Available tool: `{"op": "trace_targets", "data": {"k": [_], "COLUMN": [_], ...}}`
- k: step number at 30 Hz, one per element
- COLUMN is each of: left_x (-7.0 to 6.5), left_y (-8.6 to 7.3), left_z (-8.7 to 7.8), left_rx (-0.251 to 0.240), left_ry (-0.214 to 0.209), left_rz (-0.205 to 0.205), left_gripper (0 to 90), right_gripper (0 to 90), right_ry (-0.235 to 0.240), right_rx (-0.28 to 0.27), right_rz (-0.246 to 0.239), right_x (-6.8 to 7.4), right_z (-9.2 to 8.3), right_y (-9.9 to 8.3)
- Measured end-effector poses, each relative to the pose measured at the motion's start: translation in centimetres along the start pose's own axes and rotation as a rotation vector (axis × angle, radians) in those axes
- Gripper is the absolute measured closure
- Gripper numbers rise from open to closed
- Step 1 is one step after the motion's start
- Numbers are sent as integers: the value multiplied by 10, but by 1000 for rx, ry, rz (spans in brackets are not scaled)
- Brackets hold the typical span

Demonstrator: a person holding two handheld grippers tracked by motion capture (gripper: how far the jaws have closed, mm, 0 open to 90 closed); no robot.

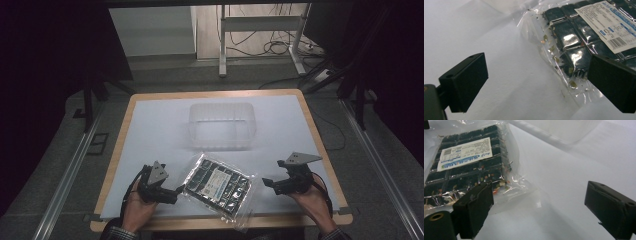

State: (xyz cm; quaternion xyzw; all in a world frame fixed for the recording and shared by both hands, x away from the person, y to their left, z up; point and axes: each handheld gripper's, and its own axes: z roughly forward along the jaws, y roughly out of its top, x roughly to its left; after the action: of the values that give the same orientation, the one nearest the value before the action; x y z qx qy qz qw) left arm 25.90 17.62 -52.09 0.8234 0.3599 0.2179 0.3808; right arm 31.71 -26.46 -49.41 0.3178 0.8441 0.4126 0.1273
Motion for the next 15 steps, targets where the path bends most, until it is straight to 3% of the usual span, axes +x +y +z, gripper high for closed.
{"op": "trace_targets", "data": {"k": [7,15], "left_x": [4,1], "left_y": [-2,-3], "left_z": [-6,-3], "left_rx": [-34,-4], "left_ry": [-43,-50], "left_rz": [-70,-41], "left_gripper": [45,16], "right_gripper": [56,40], "right_ry": [-5,2], "right_rx": [6,2], "right_rz": [-33,-17], "right_x": [0,0], "right_z": [2,3], "right_y": [-2,-2]}}
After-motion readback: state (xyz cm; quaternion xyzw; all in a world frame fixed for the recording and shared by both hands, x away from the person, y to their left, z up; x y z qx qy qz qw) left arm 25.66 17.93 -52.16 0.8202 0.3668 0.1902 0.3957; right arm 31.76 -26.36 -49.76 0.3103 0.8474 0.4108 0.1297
